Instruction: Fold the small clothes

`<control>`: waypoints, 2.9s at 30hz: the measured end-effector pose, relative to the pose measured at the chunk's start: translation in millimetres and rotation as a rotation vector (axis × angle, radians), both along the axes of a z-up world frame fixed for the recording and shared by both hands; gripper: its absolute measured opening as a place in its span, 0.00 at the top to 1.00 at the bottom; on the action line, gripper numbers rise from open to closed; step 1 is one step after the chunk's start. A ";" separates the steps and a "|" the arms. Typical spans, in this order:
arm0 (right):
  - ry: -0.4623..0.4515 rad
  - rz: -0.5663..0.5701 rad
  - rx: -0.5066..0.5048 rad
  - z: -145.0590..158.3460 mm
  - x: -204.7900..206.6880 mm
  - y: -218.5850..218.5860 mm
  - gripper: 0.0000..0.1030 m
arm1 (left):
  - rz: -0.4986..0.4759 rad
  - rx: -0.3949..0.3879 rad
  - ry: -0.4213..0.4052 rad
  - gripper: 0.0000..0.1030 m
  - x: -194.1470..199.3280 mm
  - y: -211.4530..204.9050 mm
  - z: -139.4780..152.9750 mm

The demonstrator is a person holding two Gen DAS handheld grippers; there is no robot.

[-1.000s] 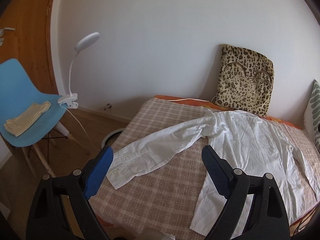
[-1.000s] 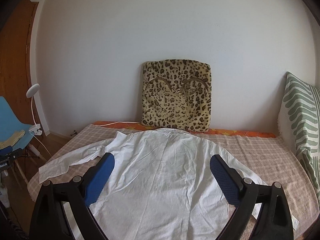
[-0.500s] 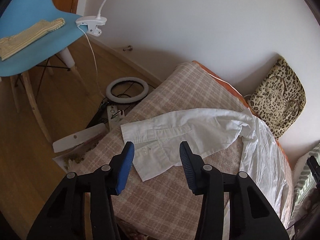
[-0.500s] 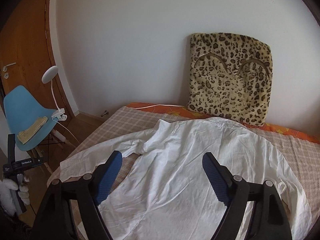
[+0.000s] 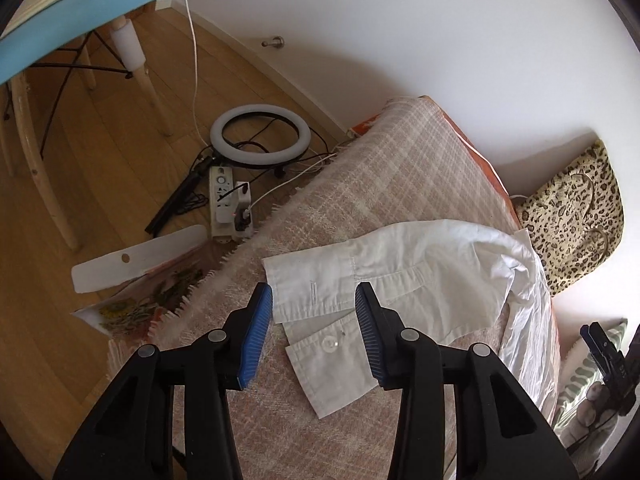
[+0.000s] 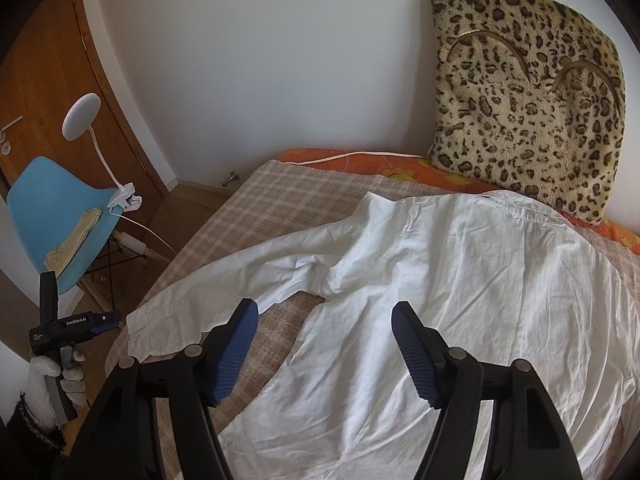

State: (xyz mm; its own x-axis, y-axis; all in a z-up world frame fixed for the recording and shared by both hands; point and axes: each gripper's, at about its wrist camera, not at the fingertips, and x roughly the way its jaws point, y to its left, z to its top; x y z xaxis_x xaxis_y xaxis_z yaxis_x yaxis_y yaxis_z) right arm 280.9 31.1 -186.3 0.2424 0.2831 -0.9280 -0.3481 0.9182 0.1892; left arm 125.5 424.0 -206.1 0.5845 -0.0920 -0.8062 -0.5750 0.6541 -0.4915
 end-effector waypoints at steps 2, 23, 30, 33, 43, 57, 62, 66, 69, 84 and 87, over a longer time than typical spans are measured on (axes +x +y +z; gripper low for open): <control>0.021 -0.002 -0.001 -8.4 6.7 4.7 0.30 | 0.006 -0.029 0.008 0.61 2.9 5.1 -7.7; 0.093 0.007 -0.016 -57.5 55.3 35.9 0.27 | -0.073 0.061 0.010 0.59 28.1 -2.5 -12.1; 0.153 -0.009 -0.006 -71.3 81.9 47.8 0.25 | -0.159 0.310 0.071 0.87 44.4 -31.1 -8.6; 0.199 -0.036 0.015 -82.6 93.4 50.9 0.25 | -0.163 0.290 0.024 0.94 41.9 -33.0 -4.9; 0.308 -0.108 0.024 -126.7 113.5 51.4 0.30 | -0.306 0.345 -0.218 0.95 4.6 -93.9 76.2; 0.316 -0.104 0.037 -119.5 131.3 38.5 0.32 | -0.865 0.338 -0.371 0.95 -35.6 -265.8 104.0; 0.339 -0.037 0.023 -122.3 127.2 51.8 0.35 | -1.016 0.364 -0.312 0.95 -44.8 -308.6 78.9; 0.375 0.025 -0.030 -132.2 120.3 62.8 0.41 | -1.063 0.374 -0.280 0.95 -50.0 -319.9 66.6; 0.388 0.056 -0.076 -142.3 114.7 69.1 0.55 | -1.082 0.383 -0.279 0.95 -54.0 -324.8 65.1; 0.361 -0.165 0.096 -129.2 96.4 -26.4 0.98 | -1.208 0.526 -0.249 0.95 -74.7 -358.1 50.3; 0.357 -0.114 -0.037 -142.2 82.2 -27.6 0.78 | -1.211 0.559 -0.215 0.93 -80.5 -362.3 43.7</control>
